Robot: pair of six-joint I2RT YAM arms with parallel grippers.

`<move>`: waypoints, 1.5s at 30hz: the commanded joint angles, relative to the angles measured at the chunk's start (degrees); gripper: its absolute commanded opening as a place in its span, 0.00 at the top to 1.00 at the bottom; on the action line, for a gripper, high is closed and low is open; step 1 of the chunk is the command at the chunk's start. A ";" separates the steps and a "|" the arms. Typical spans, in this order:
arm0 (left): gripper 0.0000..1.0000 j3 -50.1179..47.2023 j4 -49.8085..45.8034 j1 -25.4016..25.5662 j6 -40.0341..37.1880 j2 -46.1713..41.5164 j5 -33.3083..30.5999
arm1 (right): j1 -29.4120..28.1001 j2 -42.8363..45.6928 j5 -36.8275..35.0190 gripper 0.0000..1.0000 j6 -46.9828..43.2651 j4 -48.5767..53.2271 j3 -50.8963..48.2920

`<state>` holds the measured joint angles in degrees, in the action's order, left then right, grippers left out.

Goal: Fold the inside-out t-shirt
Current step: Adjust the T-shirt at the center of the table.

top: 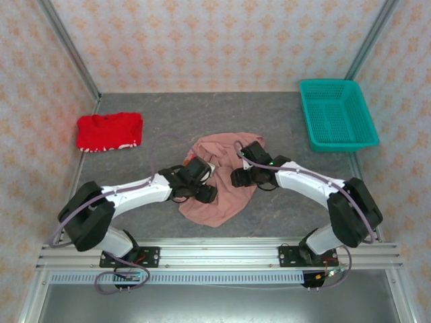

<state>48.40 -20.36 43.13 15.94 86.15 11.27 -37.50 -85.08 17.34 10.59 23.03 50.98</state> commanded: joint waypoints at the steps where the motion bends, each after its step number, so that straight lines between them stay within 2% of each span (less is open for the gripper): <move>1: 0.43 2.50 -2.59 0.19 -0.16 2.87 -1.95 | -2.00 -0.01 -2.45 0.46 2.82 -0.26 -2.98; 3: 0.52 2.91 -2.52 0.15 0.46 4.79 -1.52 | -2.56 0.18 -1.75 0.45 4.59 -2.31 -5.76; 5: 0.67 3.38 -2.61 -0.07 0.50 5.65 -1.41 | -2.67 -0.60 -2.00 0.49 4.90 -3.92 -6.54; 8: 0.90 4.25 -1.75 -0.80 0.87 3.25 0.30 | -2.06 -1.64 -6.05 0.88 1.06 -1.49 -2.46; 9: 0.97 4.56 -1.16 -1.15 1.37 1.62 1.54 | -0.92 -1.43 -7.12 0.98 -0.84 -0.03 -0.37; 10: 1.00 4.91 -0.65 -1.35 1.85 -0.10 3.11 | 0.63 -0.88 -7.61 1.00 -2.57 1.95 1.90; 13: 1.00 6.14 2.31 -1.39 5.48 -7.16 9.30 | 6.24 3.90 -10.03 1.00 -8.38 8.65 9.85; 15: 1.00 7.52 6.05 -0.87 9.68 -10.99 15.78 | 9.64 7.32 -11.77 1.00 -11.60 12.74 16.36; 18: 1.00 11.25 9.35 1.18 13.33 -13.55 20.58 | 11.21 8.09 -16.15 1.00 -15.66 15.51 25.94; 20: 1.00 13.39 11.11 1.44 15.91 -14.42 20.87 | 11.34 5.31 -16.46 1.00 -16.63 16.07 32.43; 22: 1.00 14.45 10.77 1.20 17.08 -15.86 16.40 | 11.37 0.42 -15.33 0.92 -16.66 16.42 38.11; 23: 1.00 14.82 9.83 0.57 17.51 -16.56 13.39 | 11.37 -2.49 -14.95 0.84 -16.47 16.79 40.86; 24: 1.00 14.77 8.71 -0.88 18.49 -17.11 10.87 | 11.39 -5.32 -14.61 0.71 -16.00 17.58 43.25; 26: 1.00 12.80 8.18 -5.44 22.51 -17.95 8.68 | 11.28 -8.74 -11.80 0.55 -14.91 20.27 45.57; 29: 1.00 6.69 10.90 -12.10 28.36 -17.97 10.01 | 9.90 -4.87 -4.63 0.44 -12.07 15.12 34.82; 32: 1.00 2.38 11.20 -15.86 29.21 -17.04 10.18 | 7.26 2.91 2.85 0.41 -8.76 8.38 19.35; 35: 1.00 -1.34 12.40 -18.55 30.43 -16.55 11.34 | 3.75 8.81 4.92 0.39 -3.52 2.51 6.13; 38: 1.00 -3.18 12.21 -19.45 30.53 -16.41 11.17 | -0.18 10.90 6.08 0.39 1.06 -5.48 -4.08; 41: 1.00 -4.25 12.53 -19.49 30.98 -16.63 11.17 | -3.10 8.58 5.12 0.37 3.24 -14.23 -9.40; 45: 1.00 -4.61 11.99 -19.58 30.66 -17.51 10.68 | -3.55 -0.69 0.32 0.39 -0.64 -16.77 -5.23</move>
<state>44.42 -9.54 23.86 45.87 70.39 22.26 -40.97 -81.25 21.21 10.37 14.17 42.89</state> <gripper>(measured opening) 0.044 0.625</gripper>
